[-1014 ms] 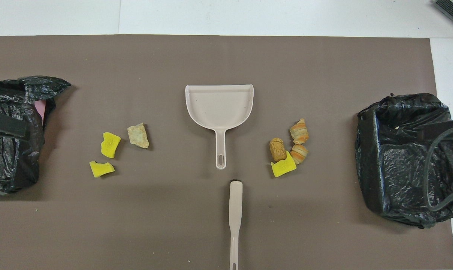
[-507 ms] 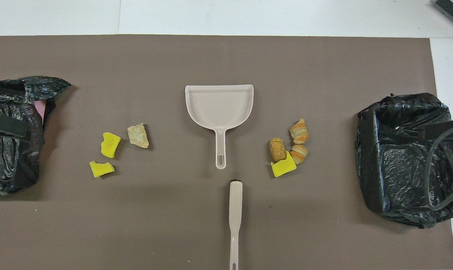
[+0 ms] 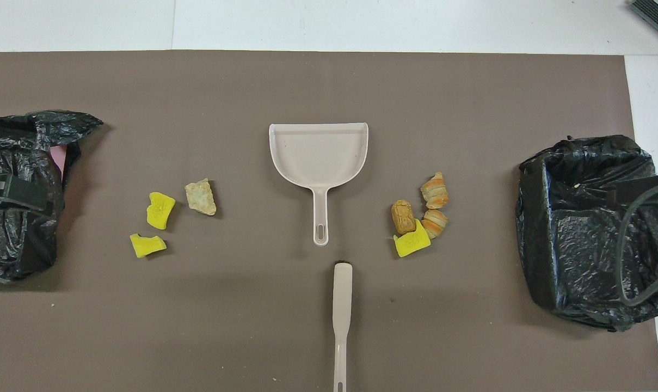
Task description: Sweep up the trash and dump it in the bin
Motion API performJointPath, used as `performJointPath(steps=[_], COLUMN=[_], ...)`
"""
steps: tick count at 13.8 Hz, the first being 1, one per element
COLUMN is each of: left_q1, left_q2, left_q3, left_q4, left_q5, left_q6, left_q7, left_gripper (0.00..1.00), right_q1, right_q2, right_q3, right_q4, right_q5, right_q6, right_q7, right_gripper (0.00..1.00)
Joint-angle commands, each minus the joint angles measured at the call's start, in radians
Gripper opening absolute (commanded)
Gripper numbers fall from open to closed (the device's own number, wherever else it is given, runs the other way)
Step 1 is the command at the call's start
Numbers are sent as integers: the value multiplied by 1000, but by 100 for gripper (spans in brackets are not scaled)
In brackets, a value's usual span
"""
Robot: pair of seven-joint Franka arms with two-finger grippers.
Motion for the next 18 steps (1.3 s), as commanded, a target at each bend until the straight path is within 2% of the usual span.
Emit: performJointPath(steps=[1, 8, 10, 12, 14, 15, 18], left_q1=[-4, -61, -105, -133, -220, -249, -366], left_q2=[-31, -36, -59, -114, -194, -211, -217], left_q3=[2, -1, -1, -1, -1, -1, -1], left_q4=[-34, -43, -84, -202, -380, -446, -540], left_q5=[0, -29, -32, -32, -32, -34, -34], left_q6=[-10, 23, 32, 91, 247, 297, 374], left_q7=[2, 8, 49, 51, 49, 46, 36], left_gripper=[100, 100, 100, 100, 100, 100, 100], right_q1=[-10, -10, -10, -10, -10, -10, -10], right_q2=[-15, -20, -20, -20, -20, -21, -24], right_q3=[5, 3, 2, 2, 2, 2, 2], right_q4=[-18, -24, -24, -24, -26, -26, -30], right_q5=[2, 2, 2, 2, 2, 2, 2], right_q6=[-6, -11, -11, -11, -11, -12, -12], right_q7=[6, 4, 4, 4, 4, 4, 4], right_gripper=[100, 100, 100, 100, 100, 100, 100])
